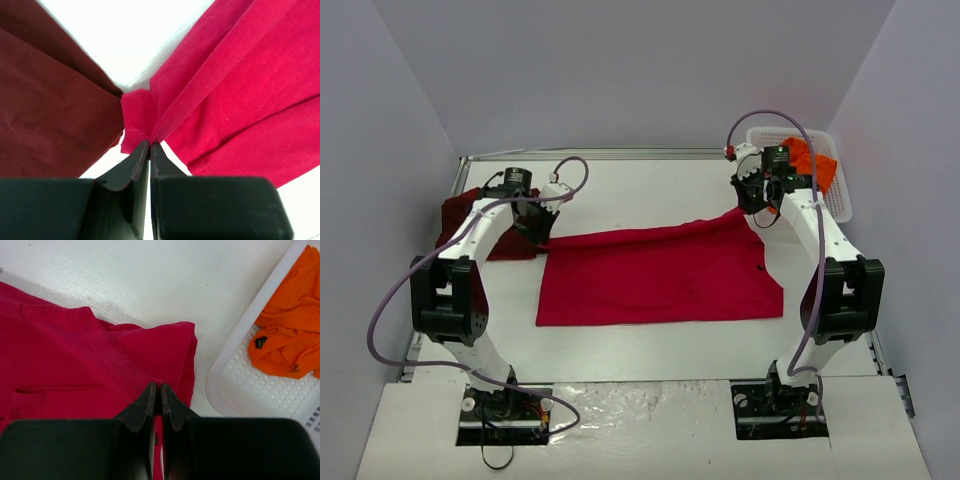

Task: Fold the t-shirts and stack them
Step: Fold the other side of the tshirt into a rectangle

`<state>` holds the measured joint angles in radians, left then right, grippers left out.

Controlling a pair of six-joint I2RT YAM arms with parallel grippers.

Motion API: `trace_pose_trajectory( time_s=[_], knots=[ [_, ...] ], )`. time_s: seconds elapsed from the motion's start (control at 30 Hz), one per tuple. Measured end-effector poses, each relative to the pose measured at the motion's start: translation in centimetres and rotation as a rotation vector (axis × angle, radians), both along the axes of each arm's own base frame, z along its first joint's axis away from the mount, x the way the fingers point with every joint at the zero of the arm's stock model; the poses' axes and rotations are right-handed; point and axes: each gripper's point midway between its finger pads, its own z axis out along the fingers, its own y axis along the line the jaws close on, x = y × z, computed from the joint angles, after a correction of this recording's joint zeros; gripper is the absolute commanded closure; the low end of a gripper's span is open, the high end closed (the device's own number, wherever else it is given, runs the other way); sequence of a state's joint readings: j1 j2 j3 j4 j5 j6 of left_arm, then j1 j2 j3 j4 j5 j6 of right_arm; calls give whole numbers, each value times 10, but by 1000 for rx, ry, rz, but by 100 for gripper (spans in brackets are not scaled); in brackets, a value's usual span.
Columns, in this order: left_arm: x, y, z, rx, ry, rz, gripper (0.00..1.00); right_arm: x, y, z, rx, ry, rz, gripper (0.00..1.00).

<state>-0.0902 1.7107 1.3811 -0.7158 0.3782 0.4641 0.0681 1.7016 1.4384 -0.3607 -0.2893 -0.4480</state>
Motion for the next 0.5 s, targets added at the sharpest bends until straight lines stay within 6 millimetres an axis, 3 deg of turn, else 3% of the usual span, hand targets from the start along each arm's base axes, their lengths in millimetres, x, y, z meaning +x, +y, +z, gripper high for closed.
trace_pose_trajectory(
  time_s=[0.3,0.5],
  knots=[
    [-9,-4,-5,-12,22,-12,98,-22,-3,1,0,1,-4,100],
    [-13,-8,-7,-12,30,-26,98,-33,-7,-10,-2,30,-10,100]
  ],
)
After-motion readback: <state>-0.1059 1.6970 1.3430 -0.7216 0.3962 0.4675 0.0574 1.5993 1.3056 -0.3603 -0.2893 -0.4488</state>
